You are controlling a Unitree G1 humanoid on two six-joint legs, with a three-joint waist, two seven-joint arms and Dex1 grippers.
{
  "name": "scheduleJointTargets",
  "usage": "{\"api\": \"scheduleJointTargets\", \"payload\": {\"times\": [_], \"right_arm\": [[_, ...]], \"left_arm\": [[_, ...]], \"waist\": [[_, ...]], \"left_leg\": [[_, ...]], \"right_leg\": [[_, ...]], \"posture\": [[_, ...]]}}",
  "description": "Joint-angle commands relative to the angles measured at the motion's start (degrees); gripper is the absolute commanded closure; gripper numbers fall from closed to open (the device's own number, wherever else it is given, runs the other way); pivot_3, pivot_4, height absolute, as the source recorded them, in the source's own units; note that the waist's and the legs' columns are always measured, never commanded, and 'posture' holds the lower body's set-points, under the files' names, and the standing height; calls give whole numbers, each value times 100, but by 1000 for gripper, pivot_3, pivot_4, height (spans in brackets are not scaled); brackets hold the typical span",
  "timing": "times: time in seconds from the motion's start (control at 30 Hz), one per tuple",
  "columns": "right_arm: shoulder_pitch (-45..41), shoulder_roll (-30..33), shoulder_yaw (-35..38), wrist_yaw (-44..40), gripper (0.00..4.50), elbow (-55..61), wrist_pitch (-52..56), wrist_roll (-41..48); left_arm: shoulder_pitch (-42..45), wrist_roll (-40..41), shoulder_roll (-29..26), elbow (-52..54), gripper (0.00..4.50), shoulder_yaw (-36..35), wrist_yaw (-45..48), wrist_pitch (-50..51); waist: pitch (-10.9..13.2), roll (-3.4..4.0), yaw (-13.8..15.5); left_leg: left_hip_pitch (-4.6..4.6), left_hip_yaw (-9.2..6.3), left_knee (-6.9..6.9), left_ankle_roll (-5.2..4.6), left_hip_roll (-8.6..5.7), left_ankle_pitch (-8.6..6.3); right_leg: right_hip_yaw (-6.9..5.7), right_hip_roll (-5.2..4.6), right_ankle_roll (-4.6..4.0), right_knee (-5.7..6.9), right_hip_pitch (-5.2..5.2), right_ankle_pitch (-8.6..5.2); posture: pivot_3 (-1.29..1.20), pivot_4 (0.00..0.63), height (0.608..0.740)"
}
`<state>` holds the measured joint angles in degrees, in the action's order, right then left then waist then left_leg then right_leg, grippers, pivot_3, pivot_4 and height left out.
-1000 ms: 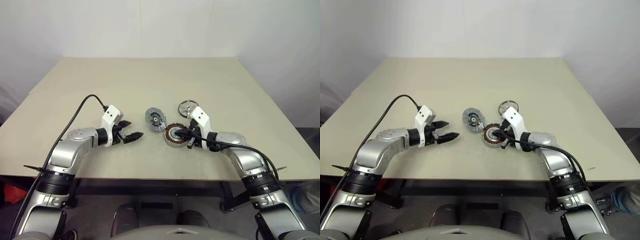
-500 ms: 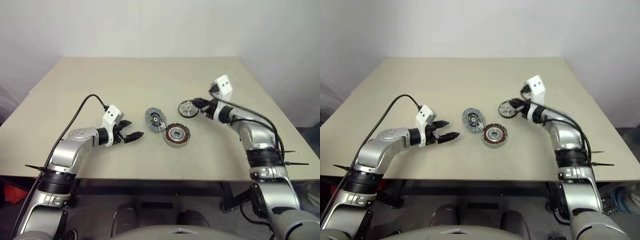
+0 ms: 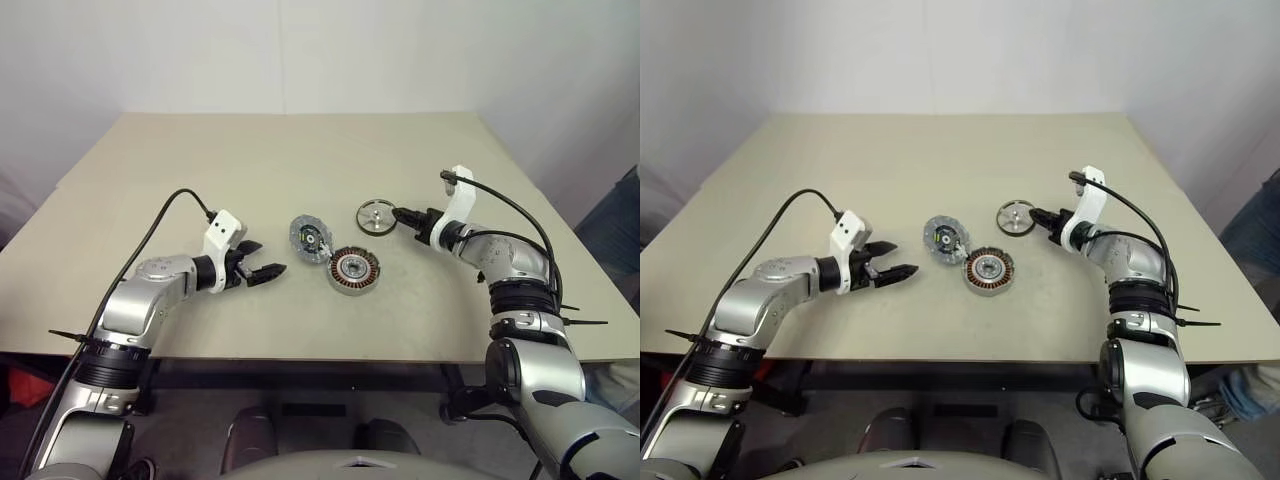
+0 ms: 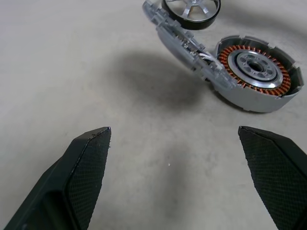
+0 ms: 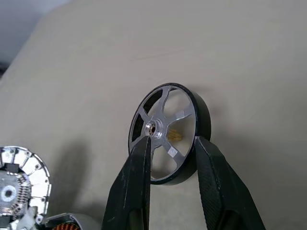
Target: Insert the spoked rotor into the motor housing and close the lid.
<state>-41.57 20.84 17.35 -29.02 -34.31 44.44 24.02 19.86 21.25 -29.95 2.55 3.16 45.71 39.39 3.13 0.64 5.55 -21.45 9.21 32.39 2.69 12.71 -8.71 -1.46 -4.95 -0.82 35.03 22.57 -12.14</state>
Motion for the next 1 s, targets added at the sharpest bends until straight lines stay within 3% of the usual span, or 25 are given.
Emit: {"api": "scheduleJointTargets", "payload": {"times": [0.03, 0.57, 1.0], "right_arm": [[-82, -38, 137, 116, 2896, 208, 123, 185], [205, -397, 278, 410, 2896, 50, 147, 331], [-125, -702, 957, 994, 2896, 34, 206, 877]], "left_arm": [[40, 13, -69, 212, 0, -61, -4, -42], [86, -81, -212, 366, 0, 38, -4, -35], [76, -172, -210, 350, 0, 91, -4, -92]], "waist": [[0, 0, -1], [0, 0, -3], [0, 1, -5]], "left_leg": [[0, 0, 0, 0, 0, 0], [-2, 2, 0, 4, 1, 2], [-4, 3, -2, 7, 2, 4]], "right_leg": [[0, 0, 0, 1, 1, 0], [1, 0, 0, 7, 8, 0], [2, 0, 1, 9, 15, 0]], "posture": [[0, 0, 740], [0, 0, 740], [0, 0, 740]]}}
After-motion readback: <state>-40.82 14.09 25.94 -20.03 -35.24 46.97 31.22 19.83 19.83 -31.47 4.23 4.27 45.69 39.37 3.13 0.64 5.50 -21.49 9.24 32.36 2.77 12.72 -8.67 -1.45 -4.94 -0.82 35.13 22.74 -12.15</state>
